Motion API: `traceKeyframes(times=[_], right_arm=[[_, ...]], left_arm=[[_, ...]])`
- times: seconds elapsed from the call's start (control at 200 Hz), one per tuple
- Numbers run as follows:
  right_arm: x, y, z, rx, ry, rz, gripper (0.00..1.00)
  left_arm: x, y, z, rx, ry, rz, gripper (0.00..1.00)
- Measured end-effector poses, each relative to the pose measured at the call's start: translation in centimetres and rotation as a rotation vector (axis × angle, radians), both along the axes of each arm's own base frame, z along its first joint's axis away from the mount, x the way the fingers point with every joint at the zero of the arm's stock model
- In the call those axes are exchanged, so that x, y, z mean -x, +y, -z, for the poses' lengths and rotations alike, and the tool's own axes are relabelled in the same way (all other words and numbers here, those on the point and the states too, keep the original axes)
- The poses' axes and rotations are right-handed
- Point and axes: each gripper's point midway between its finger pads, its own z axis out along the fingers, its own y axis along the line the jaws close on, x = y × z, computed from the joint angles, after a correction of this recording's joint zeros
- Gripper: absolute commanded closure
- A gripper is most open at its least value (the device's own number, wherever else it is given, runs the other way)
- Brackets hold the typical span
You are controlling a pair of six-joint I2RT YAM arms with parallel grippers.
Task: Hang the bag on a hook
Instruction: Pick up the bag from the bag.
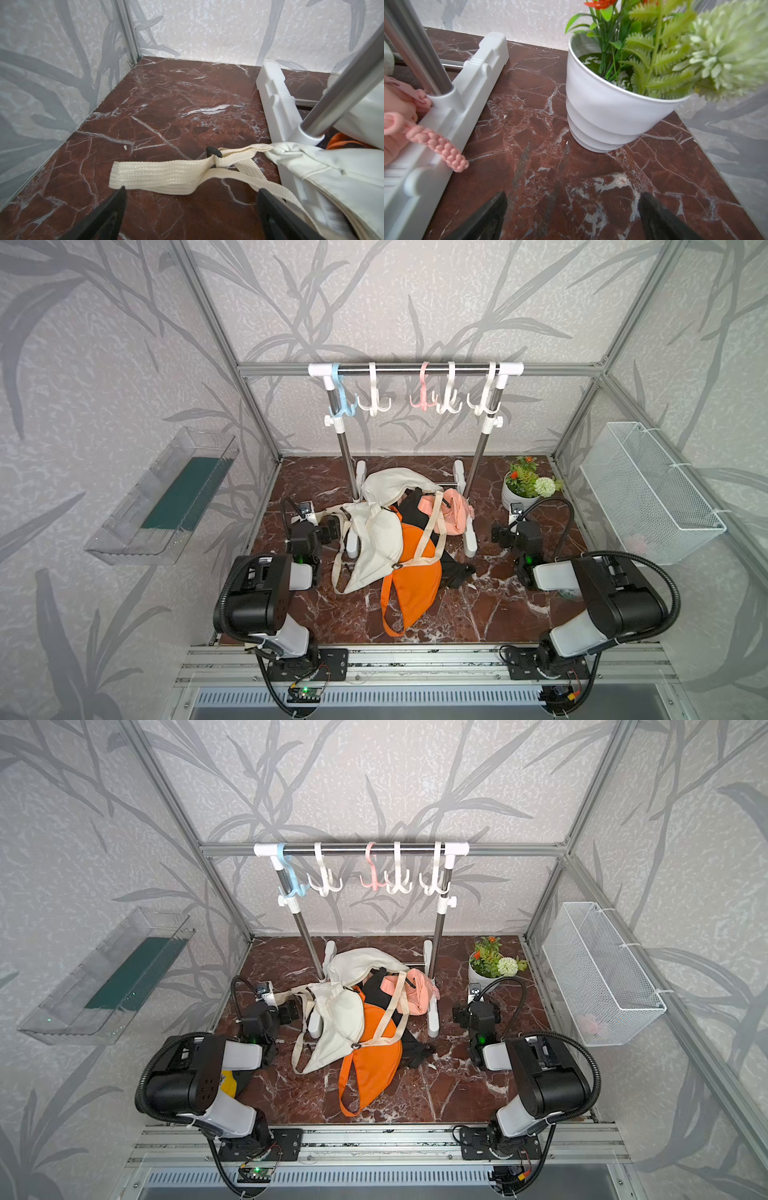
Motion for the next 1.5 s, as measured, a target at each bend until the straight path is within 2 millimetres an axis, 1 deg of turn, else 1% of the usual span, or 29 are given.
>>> traceKeyframes(times=[0.205,0.93,1.055,1.165,1.215,1.24,1.28,1.34,1.37,1.38,1.395,1.43,1.455,1.5], right_arm=[[0.0,0.0,0.0,-0.001,0.0,0.0,0.01],[-0.2,0.1,0.0,-0.017,0.002,-0.018,0.01],[-0.2,0.1,-0.1,-0.017,0.0,-0.016,0.01],[-0.2,0.3,-0.7,-0.005,0.028,-0.016,0.01],[-0.7,0.5,-2.1,-0.003,0.048,-0.016,0.01],[-1.0,0.8,-3.4,-0.019,0.04,-0.017,0.01],[-1.6,1.2,-6.4,-0.066,0.004,-0.019,0.01],[-2.0,2.3,-11.1,-0.151,-0.066,-0.06,0.01],[-2.0,3.1,-13.4,-0.186,-0.097,-0.11,0.0],[-1.9,3.3,-13.9,-0.192,-0.103,-0.122,0.01],[-1.7,3.9,-15.1,-0.211,-0.12,-0.156,0.03],[-1.2,4.9,-16.9,-0.239,-0.141,-0.216,0.05],[-0.8,5.6,-17.8,-0.253,-0.148,-0.253,0.07],[0.2,6.9,-18.4,-0.264,-0.14,-0.307,0.12]], left_arm=[[0.0,-0.3,0.2,0.001,0.009,0.017,0.01],[0.0,-0.3,0.2,-0.002,0.009,0.019,0.01],[0.0,-0.3,0.2,-0.002,0.009,0.019,0.05],[0.4,0.0,0.0,-0.002,0.021,-0.002,0.05],[0.7,0.3,-0.7,-0.004,0.025,-0.024,0.04],[0.8,0.5,-1.3,-0.005,0.023,-0.036,0.03],[0.8,0.8,-2.8,-0.005,0.004,-0.051,0.01],[0.8,1.2,-6.0,0.018,-0.06,-0.087,0.01],[1.1,1.6,-8.0,0.035,-0.106,-0.11,0.01],[1.2,1.7,-8.6,0.041,-0.121,-0.116,0.01],[1.4,1.8,-9.6,0.051,-0.146,-0.123,0.01],[1.9,2.0,-11.6,0.07,-0.197,-0.132,0.02],[2.2,2.1,-13.0,0.079,-0.232,-0.137,0.02],[3.0,2.3,-15.1,0.097,-0.293,-0.143,0.02]])
